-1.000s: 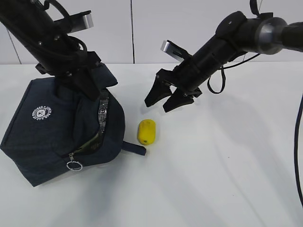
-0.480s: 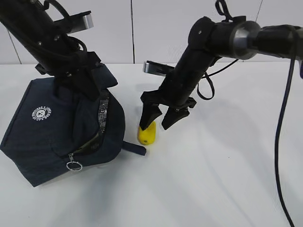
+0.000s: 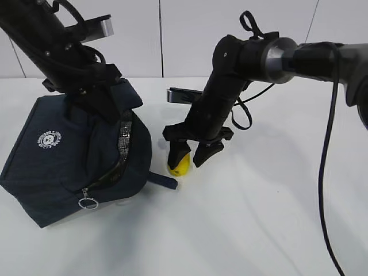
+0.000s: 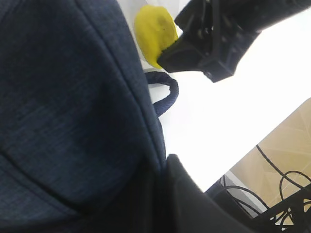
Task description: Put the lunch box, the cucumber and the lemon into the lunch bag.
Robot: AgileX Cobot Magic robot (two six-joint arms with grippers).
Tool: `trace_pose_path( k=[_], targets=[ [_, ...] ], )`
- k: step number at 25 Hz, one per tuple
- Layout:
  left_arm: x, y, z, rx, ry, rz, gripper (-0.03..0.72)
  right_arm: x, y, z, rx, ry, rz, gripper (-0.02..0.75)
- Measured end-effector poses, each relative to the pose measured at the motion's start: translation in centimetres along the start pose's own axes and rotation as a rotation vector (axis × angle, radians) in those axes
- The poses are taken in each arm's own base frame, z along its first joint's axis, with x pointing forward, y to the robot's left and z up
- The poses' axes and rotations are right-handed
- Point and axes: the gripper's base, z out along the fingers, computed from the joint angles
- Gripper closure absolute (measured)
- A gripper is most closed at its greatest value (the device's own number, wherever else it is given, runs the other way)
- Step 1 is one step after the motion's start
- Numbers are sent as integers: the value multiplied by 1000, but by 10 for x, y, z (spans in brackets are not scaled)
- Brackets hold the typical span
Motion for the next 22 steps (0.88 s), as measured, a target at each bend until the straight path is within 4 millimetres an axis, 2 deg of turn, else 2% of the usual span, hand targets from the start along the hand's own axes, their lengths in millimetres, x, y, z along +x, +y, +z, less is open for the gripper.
trace_pose_path(
  k=[9, 17, 22],
  targets=[
    [0, 0, 0, 1, 5, 0, 683, -7, -1, 0, 9, -76, 7, 259],
    [1, 0, 0, 3, 6, -1, 683, -9, -2, 3, 10, -93, 16, 402],
    [1, 0, 0, 3, 6, -1, 683, -10, -2, 3, 8, -96, 16, 438]
  ],
)
